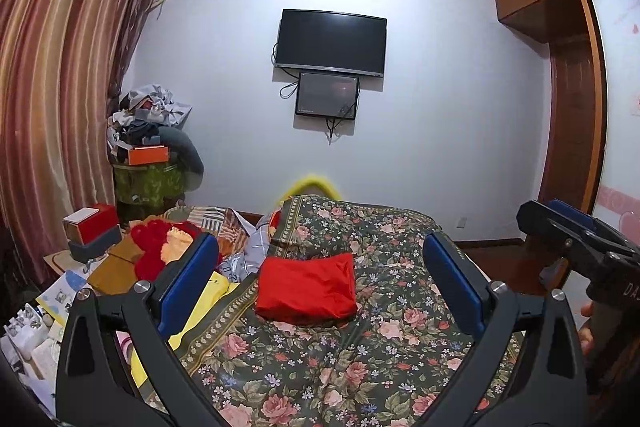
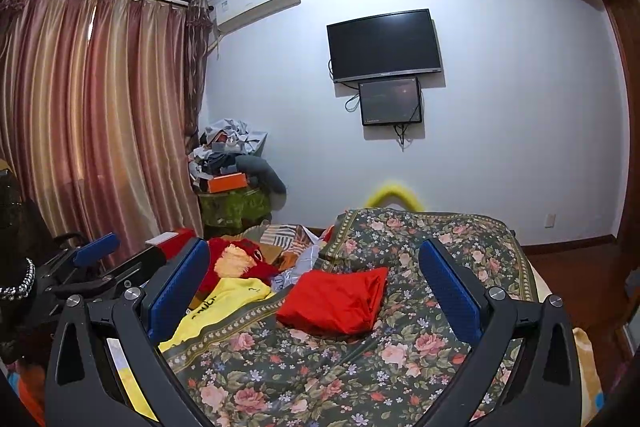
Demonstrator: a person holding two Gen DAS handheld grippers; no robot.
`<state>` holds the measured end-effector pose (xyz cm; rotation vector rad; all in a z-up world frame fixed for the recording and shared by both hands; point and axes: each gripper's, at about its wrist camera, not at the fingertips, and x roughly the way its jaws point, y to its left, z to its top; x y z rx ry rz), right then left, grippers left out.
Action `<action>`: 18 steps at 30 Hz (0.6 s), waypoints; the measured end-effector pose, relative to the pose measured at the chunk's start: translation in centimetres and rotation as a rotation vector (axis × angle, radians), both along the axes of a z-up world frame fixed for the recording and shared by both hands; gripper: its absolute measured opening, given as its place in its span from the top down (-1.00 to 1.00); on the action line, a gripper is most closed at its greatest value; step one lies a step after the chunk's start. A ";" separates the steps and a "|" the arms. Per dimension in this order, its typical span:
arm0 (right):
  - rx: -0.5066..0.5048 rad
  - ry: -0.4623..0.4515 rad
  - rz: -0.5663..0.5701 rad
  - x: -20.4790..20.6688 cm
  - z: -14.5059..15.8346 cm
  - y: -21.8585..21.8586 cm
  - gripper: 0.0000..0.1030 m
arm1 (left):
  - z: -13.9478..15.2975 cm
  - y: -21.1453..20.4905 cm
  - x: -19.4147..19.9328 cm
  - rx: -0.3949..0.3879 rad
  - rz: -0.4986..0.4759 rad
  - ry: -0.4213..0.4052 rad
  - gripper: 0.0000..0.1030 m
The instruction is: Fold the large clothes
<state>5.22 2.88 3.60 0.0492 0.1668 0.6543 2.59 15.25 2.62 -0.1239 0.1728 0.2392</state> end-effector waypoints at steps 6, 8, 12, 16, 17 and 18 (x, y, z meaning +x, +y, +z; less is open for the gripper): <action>-0.008 -0.003 -0.002 0.1 0.1 0.0 -1.00 | 0.1 0.0 0.3 -0.003 -0.006 0.005 -0.99; -0.009 -0.004 -0.003 0.1 0.1 0.0 -1.00 | 0.1 0.0 0.2 -0.002 -0.006 0.004 -0.99; -0.007 -0.006 -0.004 0.0 0.2 -0.1 -1.00 | 0.0 -0.1 0.2 -0.001 -0.007 0.005 -0.99; -0.009 -0.009 -0.009 -0.1 0.2 -0.2 -1.00 | 0.1 -0.1 0.1 -0.007 -0.013 0.003 -0.99; -0.009 -0.009 -0.010 -0.1 0.2 -0.2 -1.00 | 0.1 -0.1 0.1 -0.008 -0.015 0.002 -0.99; -0.008 -0.009 -0.010 -0.2 0.2 -0.3 -1.00 | 0.1 -0.1 0.0 -0.010 -0.018 0.001 -0.99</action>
